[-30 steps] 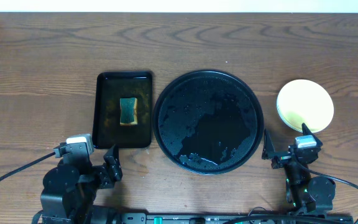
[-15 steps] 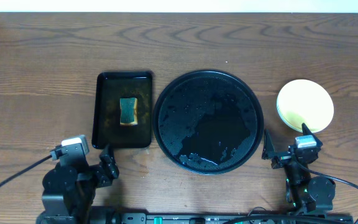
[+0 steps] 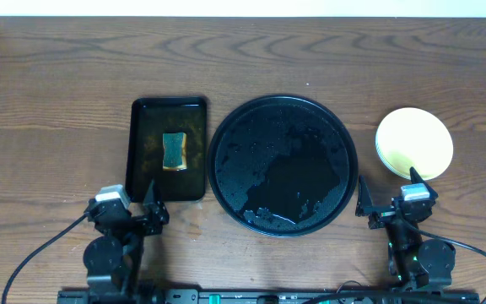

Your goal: Clean dirty plates on tray and stack at the side

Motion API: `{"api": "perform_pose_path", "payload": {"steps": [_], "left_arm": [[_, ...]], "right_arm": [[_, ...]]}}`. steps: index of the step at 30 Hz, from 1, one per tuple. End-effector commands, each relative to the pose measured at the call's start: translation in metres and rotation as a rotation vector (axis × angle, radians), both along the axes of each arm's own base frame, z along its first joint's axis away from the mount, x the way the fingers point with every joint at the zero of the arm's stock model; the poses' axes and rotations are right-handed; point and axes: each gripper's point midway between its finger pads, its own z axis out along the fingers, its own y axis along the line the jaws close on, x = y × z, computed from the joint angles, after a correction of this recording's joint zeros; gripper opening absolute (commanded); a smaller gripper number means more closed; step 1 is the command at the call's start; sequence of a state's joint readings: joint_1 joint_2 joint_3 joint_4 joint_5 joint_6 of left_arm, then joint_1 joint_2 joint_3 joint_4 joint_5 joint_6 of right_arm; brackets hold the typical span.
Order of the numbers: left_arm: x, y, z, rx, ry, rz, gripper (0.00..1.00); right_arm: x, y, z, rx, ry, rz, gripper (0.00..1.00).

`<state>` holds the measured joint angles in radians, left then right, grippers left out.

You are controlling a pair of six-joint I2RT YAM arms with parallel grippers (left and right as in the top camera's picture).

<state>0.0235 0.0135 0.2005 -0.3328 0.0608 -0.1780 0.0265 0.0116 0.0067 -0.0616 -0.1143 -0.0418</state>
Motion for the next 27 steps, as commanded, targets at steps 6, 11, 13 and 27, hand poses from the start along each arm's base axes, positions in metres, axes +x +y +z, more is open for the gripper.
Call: {"api": "perform_pose_path", "payload": {"steps": [6, 11, 13, 27], "left_arm": [[0.021, -0.006, -0.006, 0.104, -0.162, -0.056, 0.79], [0.019, -0.008, -0.026, 0.101, -0.088, -0.068, 0.8], [0.019, -0.008, -0.026, 0.101, -0.088, -0.068, 0.79], [0.019, -0.008, -0.027, 0.101, -0.086, -0.068, 0.8]], "right_arm": [[0.0, 0.001, 0.0, -0.016, -0.003, 0.004, 0.99], [0.0, 0.001, 0.0, -0.016, -0.003, 0.004, 0.99], [0.0, 0.001, 0.0, -0.016, -0.003, 0.004, 0.99], [0.0, 0.001, 0.0, -0.016, -0.003, 0.004, 0.99]]}}
